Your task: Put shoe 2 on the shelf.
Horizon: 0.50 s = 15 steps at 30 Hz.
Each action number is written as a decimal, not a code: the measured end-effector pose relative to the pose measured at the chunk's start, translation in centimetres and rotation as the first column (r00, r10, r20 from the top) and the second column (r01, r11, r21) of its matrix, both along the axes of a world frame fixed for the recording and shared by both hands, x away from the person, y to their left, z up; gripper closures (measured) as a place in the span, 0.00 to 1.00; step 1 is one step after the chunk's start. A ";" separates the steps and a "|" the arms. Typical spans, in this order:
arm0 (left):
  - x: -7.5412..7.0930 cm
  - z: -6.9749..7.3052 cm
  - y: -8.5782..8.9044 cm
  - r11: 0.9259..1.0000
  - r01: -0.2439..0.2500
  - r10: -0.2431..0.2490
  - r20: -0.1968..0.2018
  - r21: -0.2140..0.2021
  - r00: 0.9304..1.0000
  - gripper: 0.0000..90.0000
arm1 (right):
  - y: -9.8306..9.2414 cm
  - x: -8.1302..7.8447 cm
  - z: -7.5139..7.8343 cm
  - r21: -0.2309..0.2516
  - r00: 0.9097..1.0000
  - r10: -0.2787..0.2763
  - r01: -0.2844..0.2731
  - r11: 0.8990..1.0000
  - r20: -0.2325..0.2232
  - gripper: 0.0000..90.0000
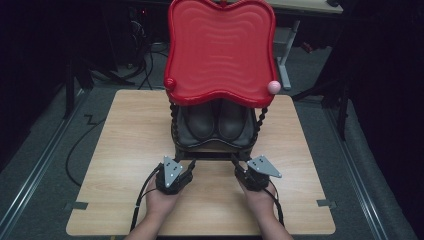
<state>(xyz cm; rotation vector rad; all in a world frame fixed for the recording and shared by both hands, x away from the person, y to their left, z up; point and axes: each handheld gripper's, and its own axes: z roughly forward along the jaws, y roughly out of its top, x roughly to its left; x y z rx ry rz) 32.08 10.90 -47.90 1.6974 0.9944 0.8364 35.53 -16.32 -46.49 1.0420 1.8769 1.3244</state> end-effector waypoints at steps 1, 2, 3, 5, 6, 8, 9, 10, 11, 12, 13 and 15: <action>-0.3 -0.3 0.5 1.000 0.014 -0.014 -0.024 -0.001 1.000 0.53 | -0.2 -0.2 -0.2 -0.003 1.000 0.008 -0.008 1.000 -0.005 0.62; -0.6 -0.6 1.1 1.000 0.026 -0.026 -0.055 -0.007 0.998 0.51 | -0.5 -0.4 -0.5 -0.007 1.000 0.016 -0.016 1.000 -0.015 0.58; -0.9 -1.0 1.7 1.000 0.028 -0.028 -0.070 -0.005 0.997 0.49 | -0.8 -0.6 -0.7 -0.009 0.999 0.024 -0.025 1.000 -0.030 0.55; -1.6 -1.5 3.3 1.000 0.014 -0.013 -0.093 0.005 0.996 0.47 | -1.6 -1.1 -1.1 -0.012 0.999 0.035 -0.036 0.999 -0.041 0.51; -1.9 -1.7 4.1 1.000 0.002 -0.002 -0.104 0.003 0.995 0.46 | -2.0 -1.4 -1.2 -0.018 0.999 0.026 -0.027 0.999 -0.041 0.49; -2.5 -2.0 5.9 1.000 -0.024 0.023 -0.129 -0.010 0.991 0.44 | -3.0 -1.7 -1.5 -0.035 0.999 0.005 -0.007 0.999 -0.052 0.44; -2.8 -2.1 6.7 0.999 -0.036 0.033 -0.144 -0.022 0.989 0.43 | -3.5 -1.8 -1.6 -0.041 0.998 -0.007 0.004 0.999 -0.060 0.42; -3.1 -2.1 7.5 0.998 -0.046 0.040 -0.153 -0.031 0.987 0.42 | -4.0 -2.0 -1.7 -0.043 0.998 -0.019 0.017 0.999 -0.066 0.40; -3.4 -2.1 8.2 0.998 -0.053 0.046 -0.155 -0.038 0.987 0.41 | -4.6 -2.1 -1.7 -0.040 0.997 -0.031 0.028 0.999 -0.075 0.37; -3.8 -2.1 8.8 0.998 -0.061 0.054 -0.156 -0.035 0.986 0.40 | -5.2 -2.3 -1.8 -0.039 0.996 -0.039 0.036 0.999 -0.082 0.34; -4.2 -2.0 9.4 0.997 -0.069 0.065 -0.155 -0.025 0.986 0.39 | -5.7 -2.5 -1.8 -0.040 0.995 -0.048 0.045 0.998 -0.090 0.32; -5.0 -1.9 10.6 0.996 -0.090 0.086 -0.154 -0.014 0.984 0.36 | -6.9 -3.0 -1.9 -0.046 0.993 -0.063 0.059 0.997 -0.099 0.29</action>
